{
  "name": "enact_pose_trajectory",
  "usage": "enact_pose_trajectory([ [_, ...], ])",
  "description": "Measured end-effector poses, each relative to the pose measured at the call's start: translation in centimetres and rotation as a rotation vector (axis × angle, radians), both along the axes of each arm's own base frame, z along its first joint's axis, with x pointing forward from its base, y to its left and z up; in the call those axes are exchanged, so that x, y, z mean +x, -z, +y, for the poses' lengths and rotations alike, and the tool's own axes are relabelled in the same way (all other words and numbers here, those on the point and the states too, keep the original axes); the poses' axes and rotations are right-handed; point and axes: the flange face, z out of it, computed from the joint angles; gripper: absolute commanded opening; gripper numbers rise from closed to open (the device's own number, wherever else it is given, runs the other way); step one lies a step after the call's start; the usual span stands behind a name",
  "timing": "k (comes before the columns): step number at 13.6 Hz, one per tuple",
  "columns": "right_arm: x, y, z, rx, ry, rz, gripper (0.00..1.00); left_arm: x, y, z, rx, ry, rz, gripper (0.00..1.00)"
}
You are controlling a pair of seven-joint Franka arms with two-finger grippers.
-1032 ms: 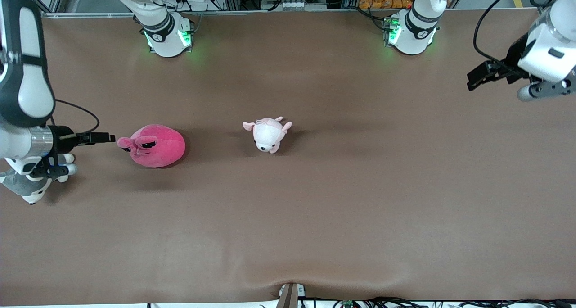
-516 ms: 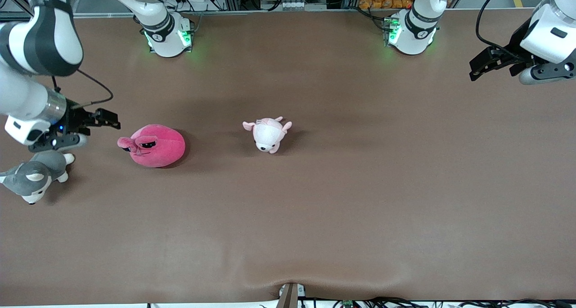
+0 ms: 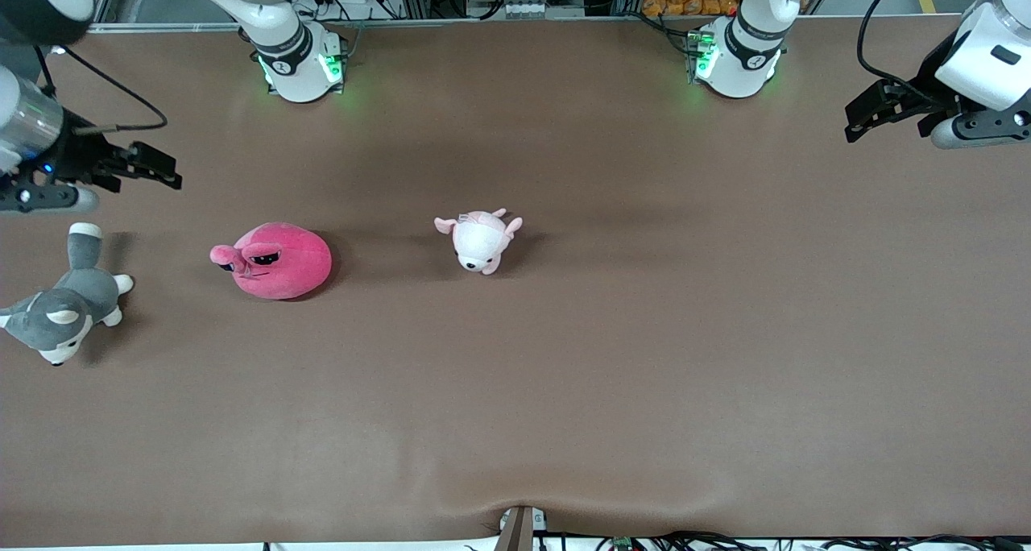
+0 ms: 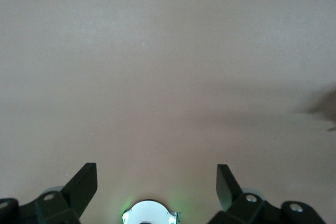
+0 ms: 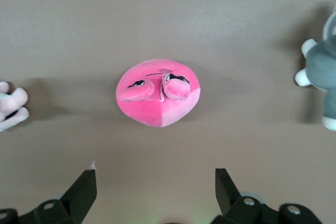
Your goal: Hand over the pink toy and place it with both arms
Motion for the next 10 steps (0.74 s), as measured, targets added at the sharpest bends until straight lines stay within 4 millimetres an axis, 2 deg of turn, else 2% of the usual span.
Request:
enact_pose_trajectory([
  [2,0.0,-3.3,0.1,-0.011,0.002,-0.042,1.0,0.0,-0.2,0.0,0.0,0.003,-0.003,1.0],
  [5,-0.4,-6.1,-0.6,-0.029,0.009,-0.055,1.0,-0.1,-0.5,-0.2,-0.001,0.009,-0.009,1.0],
  [7,-1.0,-6.6,-1.5,-0.028,0.025,-0.018,1.0,-0.2,-0.5,-0.3,0.0,0.011,-0.008,1.0],
  [10,-1.0,-6.1,-2.0,-0.027,0.04,0.009,1.0,-0.3,-0.5,-0.4,0.0,0.012,-0.003,1.0],
])
